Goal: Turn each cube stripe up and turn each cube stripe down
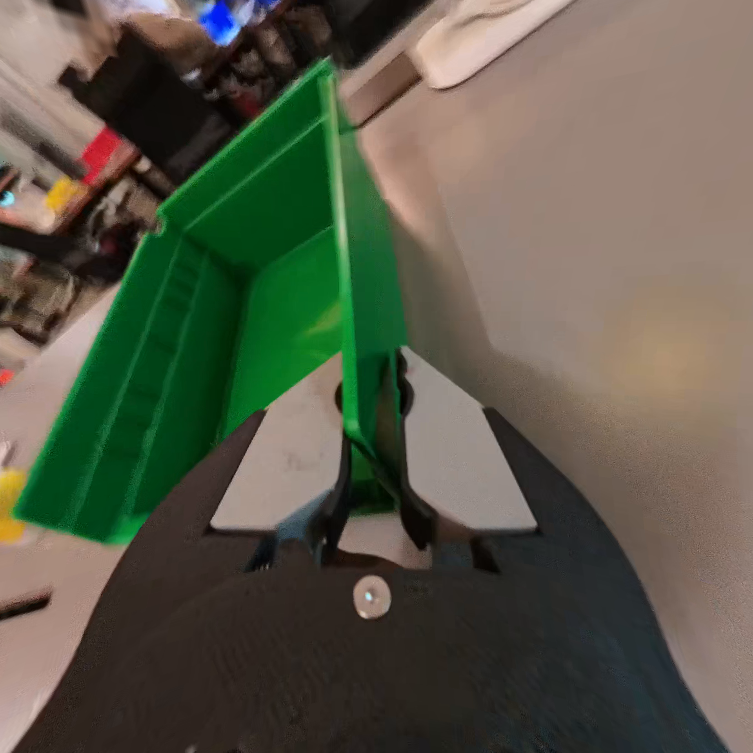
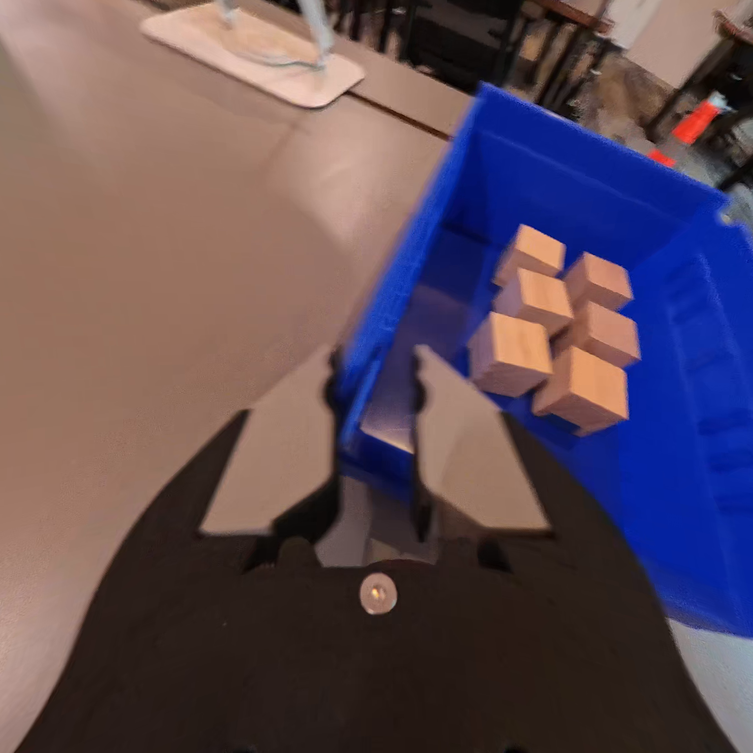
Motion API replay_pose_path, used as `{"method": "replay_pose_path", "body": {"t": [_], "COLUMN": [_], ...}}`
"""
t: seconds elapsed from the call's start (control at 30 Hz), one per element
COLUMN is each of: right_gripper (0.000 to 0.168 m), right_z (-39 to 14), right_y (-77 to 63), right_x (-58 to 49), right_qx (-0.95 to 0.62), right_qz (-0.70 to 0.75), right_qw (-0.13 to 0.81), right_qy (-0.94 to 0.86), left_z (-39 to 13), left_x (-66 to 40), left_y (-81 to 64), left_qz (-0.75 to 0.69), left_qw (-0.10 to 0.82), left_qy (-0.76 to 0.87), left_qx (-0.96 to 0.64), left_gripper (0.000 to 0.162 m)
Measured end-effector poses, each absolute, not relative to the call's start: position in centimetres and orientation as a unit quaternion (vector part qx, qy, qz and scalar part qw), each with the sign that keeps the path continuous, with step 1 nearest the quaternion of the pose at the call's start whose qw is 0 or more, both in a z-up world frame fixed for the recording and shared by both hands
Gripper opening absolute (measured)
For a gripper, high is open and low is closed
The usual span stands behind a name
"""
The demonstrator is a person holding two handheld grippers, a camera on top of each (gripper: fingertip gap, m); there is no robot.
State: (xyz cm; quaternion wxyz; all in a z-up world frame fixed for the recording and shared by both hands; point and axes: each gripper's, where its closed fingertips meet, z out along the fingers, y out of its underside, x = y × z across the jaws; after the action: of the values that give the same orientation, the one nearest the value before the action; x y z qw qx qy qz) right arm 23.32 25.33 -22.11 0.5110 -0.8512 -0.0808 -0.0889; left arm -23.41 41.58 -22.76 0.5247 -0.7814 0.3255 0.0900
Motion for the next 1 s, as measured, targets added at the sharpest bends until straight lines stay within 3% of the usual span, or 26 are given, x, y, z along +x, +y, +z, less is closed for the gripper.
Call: {"method": "replay_pose_path", "body": {"t": [0.03,0.07,0.17,0.33,0.77,0.87,1.0], "right_gripper": [0.012,0.006,0.007,0.009,0.028,0.029,0.031], "right_z": [-22.3,-22.3,-22.4,-22.4,-22.5,-22.5,-22.5], "right_y": [25.3,25.0,24.5,25.7,33.7,35.6,37.3], "right_x": [23.4,23.6,19.9,11.7,-14.8,-20.0,-25.9], "right_qx": [-0.864,-0.870,-0.872,-0.868,-0.861,-0.861,-0.860], "right_qz": [-0.114,-0.156,-0.139,-0.140,-0.039,-0.018,-0.007], "right_qw": [0.486,0.464,0.463,0.470,0.486,0.481,0.467], "right_qy": [-0.067,-0.064,-0.076,-0.076,-0.146,-0.166,-0.205], "left_z": [-22.5,-22.0,-19.2,-15.6,4.1,5.3,2.8], "left_x": [-23.2,-22.9,-22.3,-19.9,-9.6,-6.1,-0.1], "left_y": [41.9,41.6,39.8,36.2,30.5,27.7,23.5], "left_qz": [0.071,0.024,-0.073,-0.089,-0.170,-0.171,-0.204], "left_qw": [0.517,0.508,0.542,0.568,0.638,0.639,0.615], "left_qy": [0.321,0.311,0.284,0.297,0.362,0.394,0.438], "left_qx": [-0.790,-0.803,-0.787,-0.762,-0.658,-0.638,-0.623], "left_gripper": [0.005,0.003,0.004,0.004,0.004,0.004,0.004]}}
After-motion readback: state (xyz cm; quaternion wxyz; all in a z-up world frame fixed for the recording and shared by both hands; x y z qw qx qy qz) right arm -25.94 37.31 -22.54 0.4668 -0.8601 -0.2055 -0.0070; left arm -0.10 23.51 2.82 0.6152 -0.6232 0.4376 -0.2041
